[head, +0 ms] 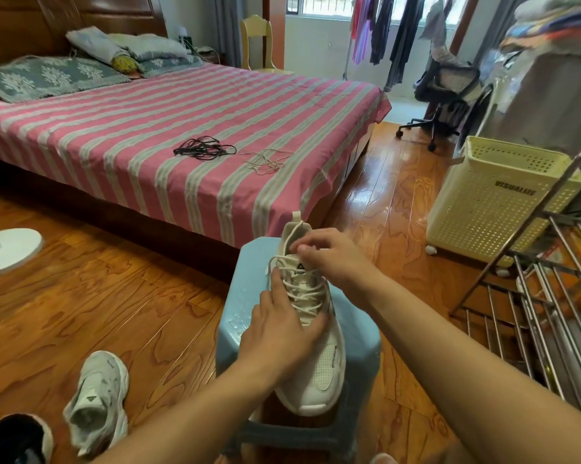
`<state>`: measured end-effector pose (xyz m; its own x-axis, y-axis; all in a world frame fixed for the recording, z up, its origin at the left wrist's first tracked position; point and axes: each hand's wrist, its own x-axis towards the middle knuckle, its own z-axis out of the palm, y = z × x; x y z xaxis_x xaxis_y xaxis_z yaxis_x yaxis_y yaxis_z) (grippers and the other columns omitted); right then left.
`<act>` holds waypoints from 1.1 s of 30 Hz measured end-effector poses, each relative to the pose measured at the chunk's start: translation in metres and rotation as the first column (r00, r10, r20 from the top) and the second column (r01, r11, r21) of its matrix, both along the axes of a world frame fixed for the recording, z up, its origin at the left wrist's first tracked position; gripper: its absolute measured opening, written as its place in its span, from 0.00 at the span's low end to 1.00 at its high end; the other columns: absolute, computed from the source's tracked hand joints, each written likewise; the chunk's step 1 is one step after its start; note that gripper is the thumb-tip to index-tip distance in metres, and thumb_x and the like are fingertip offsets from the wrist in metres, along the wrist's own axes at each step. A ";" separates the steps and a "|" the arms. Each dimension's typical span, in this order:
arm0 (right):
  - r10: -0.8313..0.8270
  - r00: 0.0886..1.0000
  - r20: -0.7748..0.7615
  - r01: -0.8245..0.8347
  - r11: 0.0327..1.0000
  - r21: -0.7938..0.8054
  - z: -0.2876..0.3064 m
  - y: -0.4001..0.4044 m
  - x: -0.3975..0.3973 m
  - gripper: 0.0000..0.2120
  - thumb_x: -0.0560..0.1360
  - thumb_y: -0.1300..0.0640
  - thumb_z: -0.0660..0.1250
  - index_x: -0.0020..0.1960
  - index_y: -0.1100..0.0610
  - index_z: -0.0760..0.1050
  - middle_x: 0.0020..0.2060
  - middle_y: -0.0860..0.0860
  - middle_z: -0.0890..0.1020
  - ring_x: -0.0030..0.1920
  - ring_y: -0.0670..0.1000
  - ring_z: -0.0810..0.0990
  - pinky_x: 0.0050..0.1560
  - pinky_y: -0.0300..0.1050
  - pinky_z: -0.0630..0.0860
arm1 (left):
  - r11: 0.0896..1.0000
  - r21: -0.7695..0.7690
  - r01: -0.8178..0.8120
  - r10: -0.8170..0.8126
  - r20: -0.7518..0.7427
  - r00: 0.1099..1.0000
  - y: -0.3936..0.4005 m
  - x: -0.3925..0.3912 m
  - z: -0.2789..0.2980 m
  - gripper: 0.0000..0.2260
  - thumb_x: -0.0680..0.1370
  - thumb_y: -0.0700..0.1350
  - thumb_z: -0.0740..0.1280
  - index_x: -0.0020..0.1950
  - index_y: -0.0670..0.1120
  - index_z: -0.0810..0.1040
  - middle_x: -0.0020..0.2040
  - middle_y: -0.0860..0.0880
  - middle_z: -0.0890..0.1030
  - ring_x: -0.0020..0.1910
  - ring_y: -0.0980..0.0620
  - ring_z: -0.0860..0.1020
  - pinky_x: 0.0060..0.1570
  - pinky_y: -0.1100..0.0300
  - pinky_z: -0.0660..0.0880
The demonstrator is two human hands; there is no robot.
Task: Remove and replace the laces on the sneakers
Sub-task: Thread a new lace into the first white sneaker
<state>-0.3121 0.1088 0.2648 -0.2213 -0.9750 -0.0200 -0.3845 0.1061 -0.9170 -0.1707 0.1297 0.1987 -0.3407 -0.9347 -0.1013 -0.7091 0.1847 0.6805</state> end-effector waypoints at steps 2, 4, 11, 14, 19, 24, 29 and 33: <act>-0.006 1.000 0.004 0.006 1.000 0.013 -0.008 0.015 -0.004 0.17 0.79 0.57 0.68 0.68 0.51 0.76 0.60 0.45 0.76 0.58 0.43 0.76 0.57 0.41 0.73 | 0.998 0.057 -0.003 0.006 -0.054 0.999 -0.003 0.002 -0.001 0.44 0.76 0.71 0.62 0.83 0.57 0.40 0.73 0.47 0.65 0.72 0.44 0.66 0.69 0.46 0.66; -0.007 1.000 -0.006 0.007 0.995 0.102 -0.020 0.029 -0.008 0.19 0.80 0.52 0.68 0.70 0.46 0.72 0.62 0.43 0.75 0.57 0.41 0.76 0.59 0.41 0.74 | 0.995 0.094 -0.043 0.068 -0.276 0.959 -0.012 0.006 -0.001 0.33 0.78 0.67 0.63 0.80 0.61 0.56 0.70 0.50 0.72 0.69 0.48 0.71 0.69 0.49 0.69; -0.032 0.862 -0.505 0.085 0.993 0.082 -0.032 0.030 -0.005 0.12 0.81 0.52 0.57 0.40 0.50 0.72 0.40 0.49 0.78 0.45 0.55 0.77 0.43 0.52 0.73 | 0.999 0.019 -0.036 0.041 -0.421 0.906 -0.030 0.012 0.012 0.23 0.81 0.51 0.67 0.76 0.62 0.68 0.57 0.64 0.77 0.62 0.58 0.76 0.66 0.54 0.73; 0.002 0.954 -0.301 0.030 0.994 0.101 -0.022 0.030 -0.019 0.10 0.81 0.48 0.63 0.58 0.49 0.78 0.54 0.45 0.79 0.55 0.49 0.78 0.58 0.51 0.76 | 0.974 0.224 0.033 0.066 -0.420 0.905 -0.045 0.014 0.018 0.27 0.77 0.57 0.70 0.75 0.63 0.68 0.67 0.56 0.73 0.68 0.54 0.73 0.70 0.49 0.71; 0.019 0.806 -0.591 -0.052 0.998 -0.038 -0.004 0.002 -0.016 0.12 0.76 0.44 0.70 0.56 0.47 0.83 0.51 0.49 0.78 0.55 0.50 0.75 0.56 0.46 0.72 | 0.970 0.230 0.084 0.062 -0.564 0.823 -0.076 0.004 0.035 0.06 0.81 0.45 0.69 0.55 0.51 0.85 0.51 0.52 0.86 0.53 0.55 0.83 0.52 0.65 0.77; -0.090 0.780 -0.620 -0.016 0.987 -0.163 -0.009 -0.010 -0.010 0.06 0.76 0.50 0.71 0.46 0.50 0.85 0.42 0.48 0.78 0.45 0.49 0.76 0.46 0.45 0.71 | 0.997 -0.041 -0.064 0.036 -0.495 0.868 -0.086 0.004 0.045 0.06 0.77 0.49 0.74 0.42 0.50 0.88 0.34 0.57 0.83 0.35 0.61 0.78 0.41 0.58 0.73; -0.185 0.937 -0.298 0.063 0.924 -0.377 0.002 -0.005 -0.013 0.02 0.75 0.53 0.74 0.44 0.50 0.85 0.42 0.44 0.80 0.44 0.43 0.79 0.47 0.41 0.77 | 0.999 0.038 0.039 -0.014 -0.527 0.850 -0.082 0.005 0.056 0.08 0.81 0.44 0.69 0.43 0.45 0.83 0.37 0.50 0.83 0.37 0.57 0.79 0.45 0.55 0.75; -0.156 0.962 -0.224 0.047 0.903 -0.427 0.006 -0.009 0.000 0.02 0.76 0.56 0.73 0.45 0.53 0.84 0.43 0.48 0.81 0.45 0.45 0.80 0.49 0.43 0.76 | 0.998 -0.057 0.026 -0.047 -0.393 0.918 -0.083 -0.007 0.054 0.09 0.81 0.49 0.67 0.43 0.47 0.80 0.36 0.51 0.81 0.37 0.53 0.76 0.43 0.51 0.74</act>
